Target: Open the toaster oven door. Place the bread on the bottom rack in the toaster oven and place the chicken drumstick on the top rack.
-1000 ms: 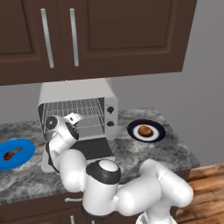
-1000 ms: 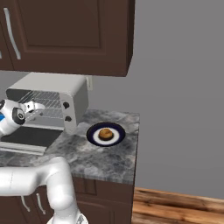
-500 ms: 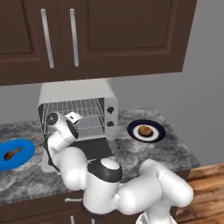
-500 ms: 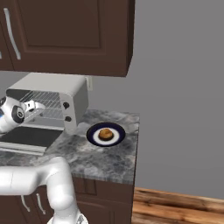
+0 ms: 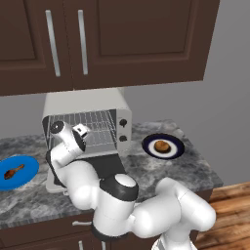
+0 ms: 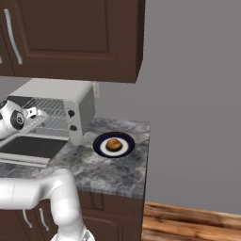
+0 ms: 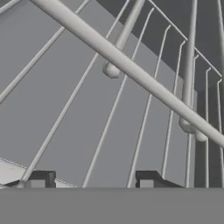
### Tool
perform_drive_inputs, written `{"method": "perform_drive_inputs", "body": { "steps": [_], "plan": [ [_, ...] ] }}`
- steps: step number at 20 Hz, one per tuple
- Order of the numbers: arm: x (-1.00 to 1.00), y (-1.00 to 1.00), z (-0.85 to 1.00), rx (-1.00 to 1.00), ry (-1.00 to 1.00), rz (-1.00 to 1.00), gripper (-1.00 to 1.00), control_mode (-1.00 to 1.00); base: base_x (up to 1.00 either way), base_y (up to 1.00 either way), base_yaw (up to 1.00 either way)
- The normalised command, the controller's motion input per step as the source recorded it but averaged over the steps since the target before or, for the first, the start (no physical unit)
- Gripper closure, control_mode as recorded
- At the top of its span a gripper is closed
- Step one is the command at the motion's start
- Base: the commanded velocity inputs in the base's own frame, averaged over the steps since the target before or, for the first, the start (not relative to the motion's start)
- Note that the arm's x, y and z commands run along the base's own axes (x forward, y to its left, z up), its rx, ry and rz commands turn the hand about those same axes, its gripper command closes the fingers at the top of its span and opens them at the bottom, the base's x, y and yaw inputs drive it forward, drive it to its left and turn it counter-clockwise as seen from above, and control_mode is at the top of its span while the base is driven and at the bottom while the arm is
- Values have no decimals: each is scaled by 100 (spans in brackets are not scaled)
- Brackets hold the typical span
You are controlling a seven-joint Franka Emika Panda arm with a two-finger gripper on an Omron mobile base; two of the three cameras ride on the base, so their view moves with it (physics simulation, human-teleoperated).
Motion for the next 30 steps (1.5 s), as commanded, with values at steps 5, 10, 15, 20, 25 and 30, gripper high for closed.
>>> {"method": "perform_drive_inputs", "body": {
  "steps": [5, 10, 15, 20, 25, 30],
  "plan": [
    [-31, 20, -81, 0, 17, 0, 100, -100, 0, 0, 0],
    [-33, 17, -84, 1, 20, 0, 100, -100, 0, 0, 0],
    [-46, 15, -84, 2, 12, 0, 100, -100, 0, 0, 0],
    [-50, 17, -87, 1, 9, 0, 100, -100, 0, 0, 0],
    [-51, 15, -85, 2, 9, 0, 100, -100, 0, 0, 0],
    [-52, 6, -78, 4, 13, 0, 100, -100, 0, 0, 0]
  ]
}}
